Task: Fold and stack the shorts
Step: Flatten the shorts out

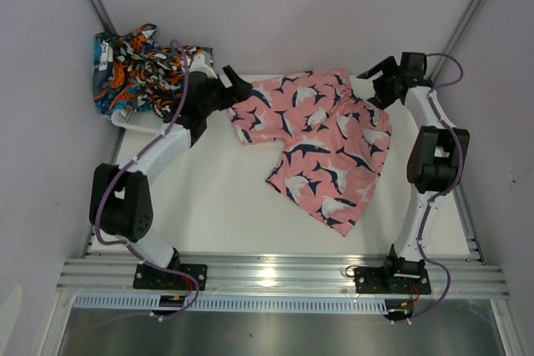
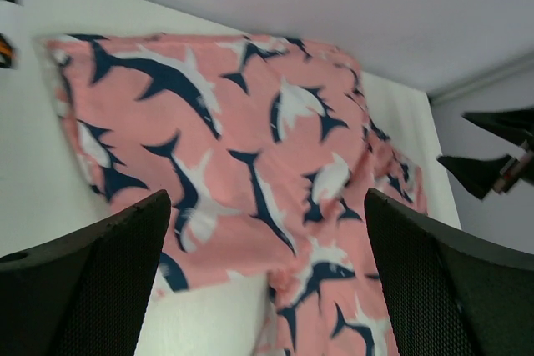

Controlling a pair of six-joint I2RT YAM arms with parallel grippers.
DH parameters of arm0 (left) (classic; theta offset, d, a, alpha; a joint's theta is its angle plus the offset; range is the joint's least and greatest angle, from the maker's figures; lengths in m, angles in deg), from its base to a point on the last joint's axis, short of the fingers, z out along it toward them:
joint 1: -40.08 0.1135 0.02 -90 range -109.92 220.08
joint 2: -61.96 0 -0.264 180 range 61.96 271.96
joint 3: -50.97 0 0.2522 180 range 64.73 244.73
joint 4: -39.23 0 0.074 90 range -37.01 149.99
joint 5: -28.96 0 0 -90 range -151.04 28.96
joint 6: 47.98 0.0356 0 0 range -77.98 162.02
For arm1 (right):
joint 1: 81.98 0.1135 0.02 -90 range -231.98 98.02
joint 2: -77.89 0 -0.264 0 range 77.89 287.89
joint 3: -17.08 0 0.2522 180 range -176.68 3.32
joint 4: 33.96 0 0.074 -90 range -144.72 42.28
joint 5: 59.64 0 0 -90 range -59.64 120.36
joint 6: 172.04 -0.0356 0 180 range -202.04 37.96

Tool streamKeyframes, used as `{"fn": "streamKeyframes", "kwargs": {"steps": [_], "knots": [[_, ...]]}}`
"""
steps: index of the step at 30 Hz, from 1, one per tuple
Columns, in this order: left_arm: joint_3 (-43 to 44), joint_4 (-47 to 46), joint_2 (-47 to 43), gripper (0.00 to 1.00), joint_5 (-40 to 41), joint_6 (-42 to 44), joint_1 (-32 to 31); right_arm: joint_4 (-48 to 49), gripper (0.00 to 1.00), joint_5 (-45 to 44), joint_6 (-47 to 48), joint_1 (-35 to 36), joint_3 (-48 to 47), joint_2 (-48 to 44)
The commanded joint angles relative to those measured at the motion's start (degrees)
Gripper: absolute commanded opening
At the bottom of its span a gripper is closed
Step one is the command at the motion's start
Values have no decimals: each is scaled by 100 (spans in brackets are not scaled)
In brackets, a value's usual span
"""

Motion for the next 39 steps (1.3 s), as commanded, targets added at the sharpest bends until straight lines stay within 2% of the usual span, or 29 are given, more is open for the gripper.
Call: {"fn": "streamKeyframes", "kwargs": {"steps": [1, 2, 3, 4, 6, 9, 11, 16, 19, 24, 29, 37, 39], "knots": [[-414, 317, -772, 99, 258, 496, -933, -735, 90, -890, 868, -61, 586, -825], [-433, 527, -861, 99, 433, 620, -1172, -920, 88, -1187, 1060, -96, 709, -914], [-425, 650, -923, 99, 853, 734, -1427, -948, 76, -1312, 1149, -174, 989, -993], [-407, 739, -1011, 99, 1013, 971, -1908, -939, 68, -1487, 1237, -219, 1131, -1124], [-363, 1064, -1047, 99, 1295, 1165, -2342, -991, 56, -1541, 1764, -289, 1264, -1152], [-188, 1371, -925, 99, 1489, 1586, -3123, -1762, 62, -2268, 2369, -298, 809, -837], [-91, 1512, -775, 99, 1559, 1772, -3423, -1932, 63, -2490, 2529, -272, 650, -642], [375, 1943, -151, 99, 1911, 2194, -4337, -1819, 60, -2649, 2802, -307, 456, -238], [656, 2057, 288, 99, 1955, 2230, -4628, -1731, 60, -2606, 2881, -360, 298, -89], [1262, 2417, 1017, 99, 1999, 2300, -4945, -1677, 64, -2263, 2943, -474, -88, 297], [1421, 2427, 1186, 99, 1894, 2256, -4989, -1353, 63, -1886, 2969, -474, -151, 597], [1992, 2822, 1669, 99, 1981, 2405, -5288, -1273, 59, -1937, 3066, -272, -406, 966], [2133, 2866, 1809, 99, 1982, 2441, -5349, -1299, 53, -1990, 3057, -263, -423, 1018]]}}
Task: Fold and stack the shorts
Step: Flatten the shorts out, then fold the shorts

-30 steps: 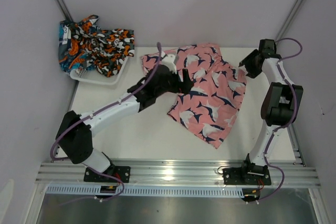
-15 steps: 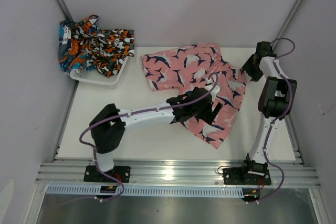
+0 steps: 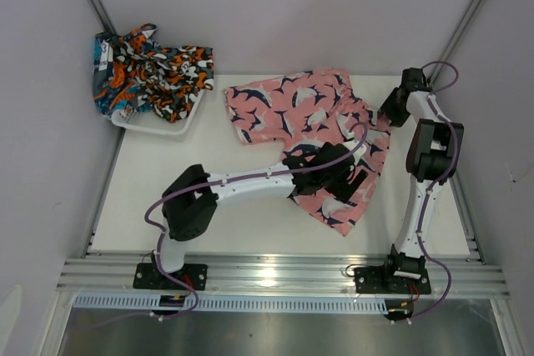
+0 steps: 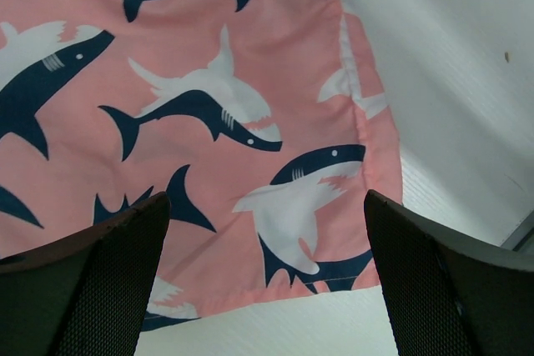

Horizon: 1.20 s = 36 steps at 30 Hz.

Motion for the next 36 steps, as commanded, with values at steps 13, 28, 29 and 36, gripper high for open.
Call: {"fn": "streamKeyframes", "kwargs": {"steps": [13, 28, 29, 36], "knots": [[320, 426, 276, 99, 52, 286, -431, -296, 0, -592, -19, 130, -89, 117], [82, 224, 460, 68, -274, 813, -1037, 73, 0, -750, -361, 157, 1265, -719], [64, 259, 478, 68, -239, 796, -1055, 64, 0, -724, -361, 157, 1257, -693], [-86, 400, 610, 70, -238, 717, -1037, 82, 0, -662, -379, 148, 1274, -710]]}}
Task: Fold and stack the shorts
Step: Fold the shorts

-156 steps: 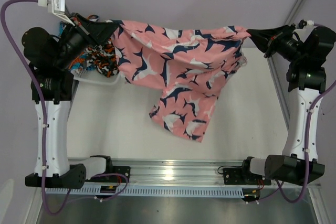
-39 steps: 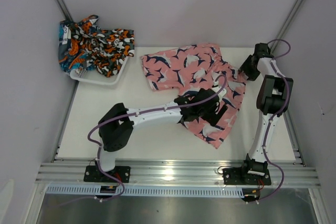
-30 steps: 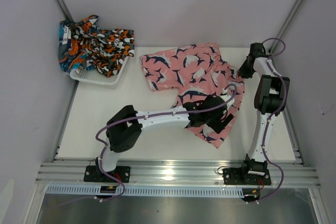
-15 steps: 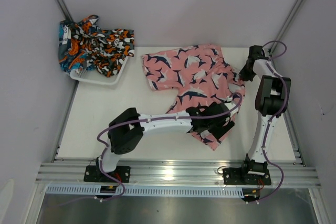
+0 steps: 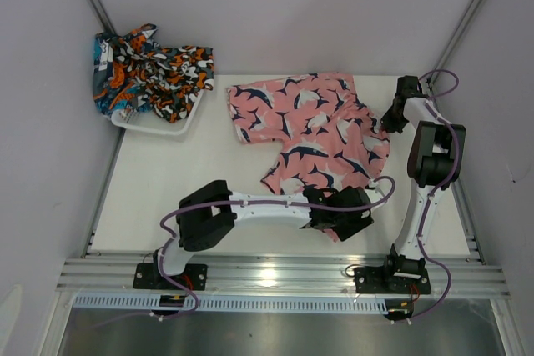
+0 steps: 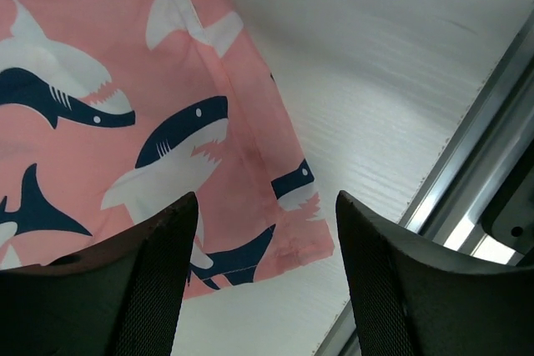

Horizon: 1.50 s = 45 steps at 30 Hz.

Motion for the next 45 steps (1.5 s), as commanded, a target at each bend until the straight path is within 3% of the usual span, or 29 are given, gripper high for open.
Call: {"fn": "streamKeyframes", "kwargs": {"steps": [1, 8, 12, 14, 15, 17, 24, 29, 36, 45], "knots": [[-29, 79, 114, 70, -164, 85, 88, -119, 0, 15, -45, -33, 140, -96], [-19, 158, 413, 68, -165, -205, 150, -75, 0, 24, -45, -51, 201, -149], [-20, 149, 562, 53, -349, -293, 220, -66, 0, 51, -45, -60, 219, -175], [-55, 132, 580, 38, -480, -302, 220, -66, 0, 24, -45, -69, 228, -175], [-81, 132, 571, 23, -507, -311, 212, -75, 0, 24, -62, -77, 236, -193], [-168, 132, 431, 1, -482, -346, 194, -84, 0, 7, -88, -86, 263, -228], [-1038, -131, -605, 0, -736, -635, 36, -566, 0, -204, -369, -130, 333, -526], [-1540, -184, -1186, 0, -982, -873, -429, -1673, 0, -827, -730, -148, 446, -878], [-2164, -299, -1872, 0, -1281, -1426, -1211, -1814, 0, -581, -1134, -209, 1912, -2239], [-2253, -484, -2435, 0, -1598, -1989, -1941, -2193, 0, -310, -1249, -586, 2917, -4190]]}}
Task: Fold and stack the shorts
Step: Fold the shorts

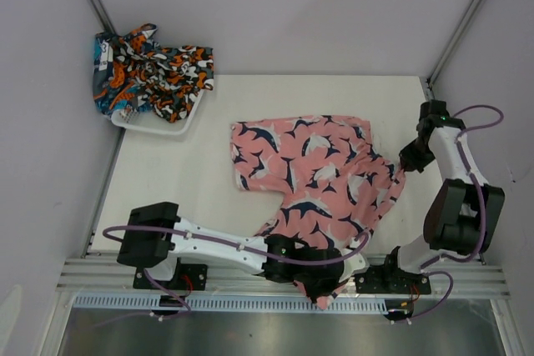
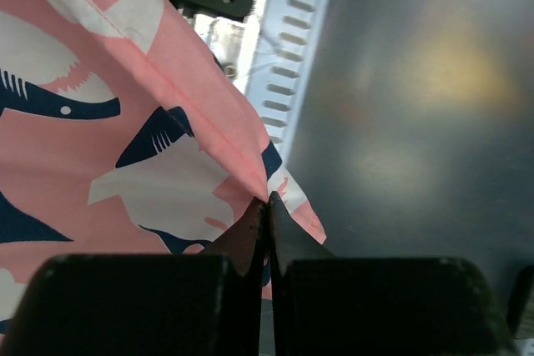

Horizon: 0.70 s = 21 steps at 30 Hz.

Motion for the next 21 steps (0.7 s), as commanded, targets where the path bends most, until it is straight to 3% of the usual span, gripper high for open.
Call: {"fn": "streamKeyframes", "kwargs": {"steps": [1, 7, 10, 15, 21], "knots": [[139, -71, -400, 0, -301, -400, -261, -104, 0, 25, -136, -301, 39, -785], [183, 201, -1163, 0, -371, -550, -121, -455, 0, 69, -119, -354, -418, -1131], [96, 543, -1752, 0, -407, -480, 318, -570, 0, 121, -127, -354, -612, -1008], [323, 1448, -2709, 0, -284, 3, 1460, -552, 0, 183, -198, -354, -726, -832], [1527, 2714, -2686, 0, 226, 925, 2717, -342, 0, 481, -382, -328, -823, -674]]}}
